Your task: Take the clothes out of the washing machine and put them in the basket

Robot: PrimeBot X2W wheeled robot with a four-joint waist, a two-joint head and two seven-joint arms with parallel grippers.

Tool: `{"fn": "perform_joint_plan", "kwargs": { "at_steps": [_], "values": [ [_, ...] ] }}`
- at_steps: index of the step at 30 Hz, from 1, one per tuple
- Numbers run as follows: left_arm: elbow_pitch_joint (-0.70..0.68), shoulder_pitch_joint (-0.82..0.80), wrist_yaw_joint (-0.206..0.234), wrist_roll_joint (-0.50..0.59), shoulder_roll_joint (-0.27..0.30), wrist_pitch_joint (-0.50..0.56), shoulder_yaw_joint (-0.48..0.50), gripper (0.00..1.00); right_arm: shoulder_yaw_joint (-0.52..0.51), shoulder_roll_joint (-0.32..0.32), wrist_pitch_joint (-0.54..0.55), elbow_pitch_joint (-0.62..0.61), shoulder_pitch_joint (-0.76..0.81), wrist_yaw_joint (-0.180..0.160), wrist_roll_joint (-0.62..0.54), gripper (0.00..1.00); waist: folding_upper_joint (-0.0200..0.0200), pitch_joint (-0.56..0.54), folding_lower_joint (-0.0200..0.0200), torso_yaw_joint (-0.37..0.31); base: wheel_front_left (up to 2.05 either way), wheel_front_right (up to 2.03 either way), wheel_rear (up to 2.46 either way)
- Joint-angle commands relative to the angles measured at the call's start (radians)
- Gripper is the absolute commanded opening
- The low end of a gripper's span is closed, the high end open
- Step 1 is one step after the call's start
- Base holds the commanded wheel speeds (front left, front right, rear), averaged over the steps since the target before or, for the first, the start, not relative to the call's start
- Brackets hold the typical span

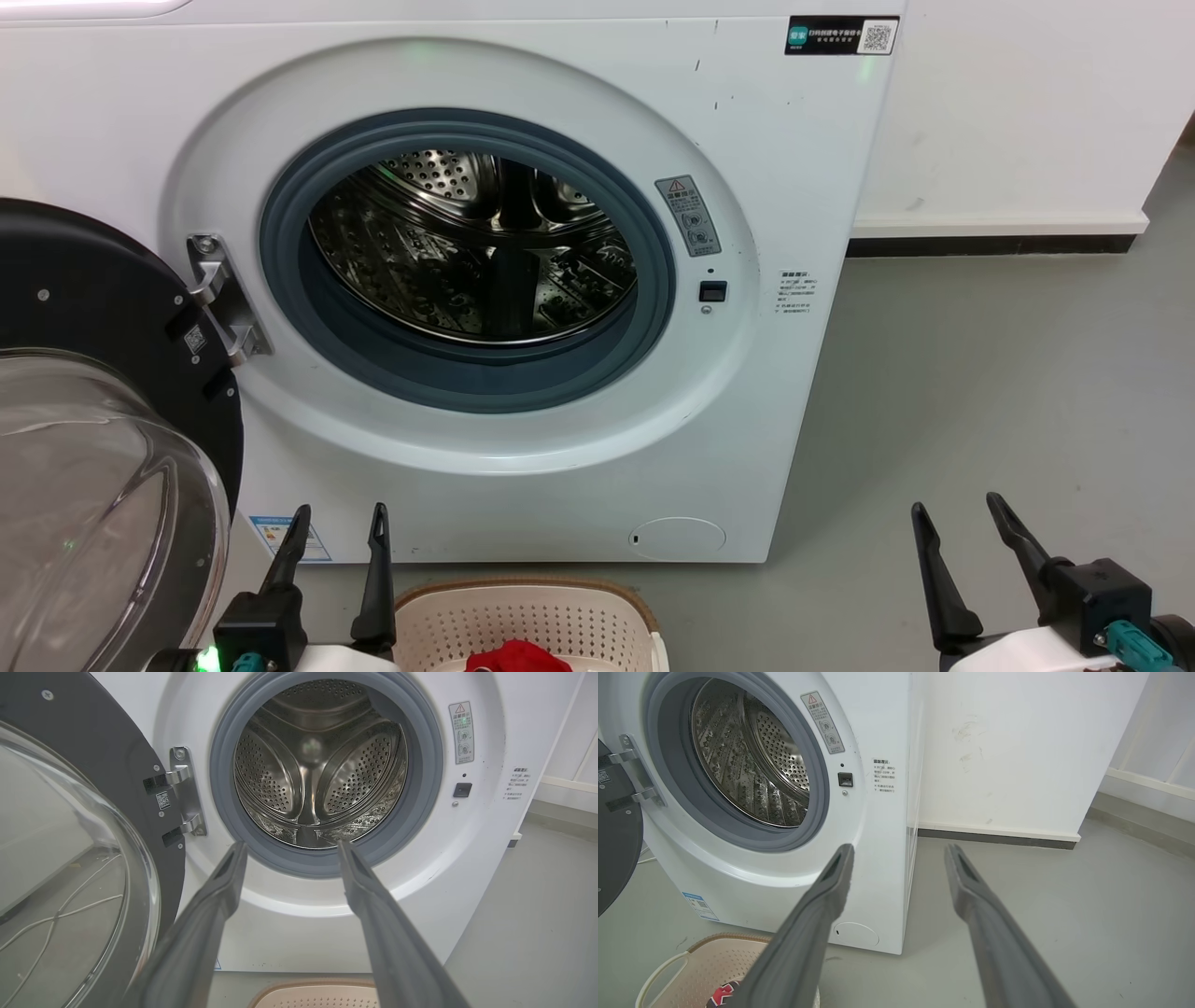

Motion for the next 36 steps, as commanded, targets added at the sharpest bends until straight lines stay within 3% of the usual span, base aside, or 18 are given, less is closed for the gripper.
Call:
{"fn": "perform_joint_plan", "kwargs": {
  "at_steps": [1,2,5,36],
  "values": [
    [-0.003,-0.008,0.005,-0.002,0.002,-0.005,0.0,1.0,0.002,0.0,-0.003,0.004,0.014,-0.001,0.008,1.0,0.0,0.0,0.0,0.001,0.0,0.0,0.0],
    [0.0,0.0,0.0,-0.002,0.001,-0.003,0.0,0.0,0.001,0.0,0.0,0.004,0.0,0.0,0.003,0.0,0.0,0.0,0.0,0.001,0.0,0.0,0.0],
    [0.026,0.007,-0.002,-0.009,-0.003,0.002,0.003,0.0,0.004,0.0,-0.001,0.025,0.004,0.0,0.011,0.0,0.0,0.0,0.0,0.001,0.0,0.0,0.0],
    [0.075,-0.076,-0.058,-0.568,-0.023,0.127,0.061,0.0,-0.004,-0.028,0.027,0.131,-0.1,0.0,0.632,0.0,0.0,0.021,0.0,0.004,0.0,0.0,0.0]
  ]
}}
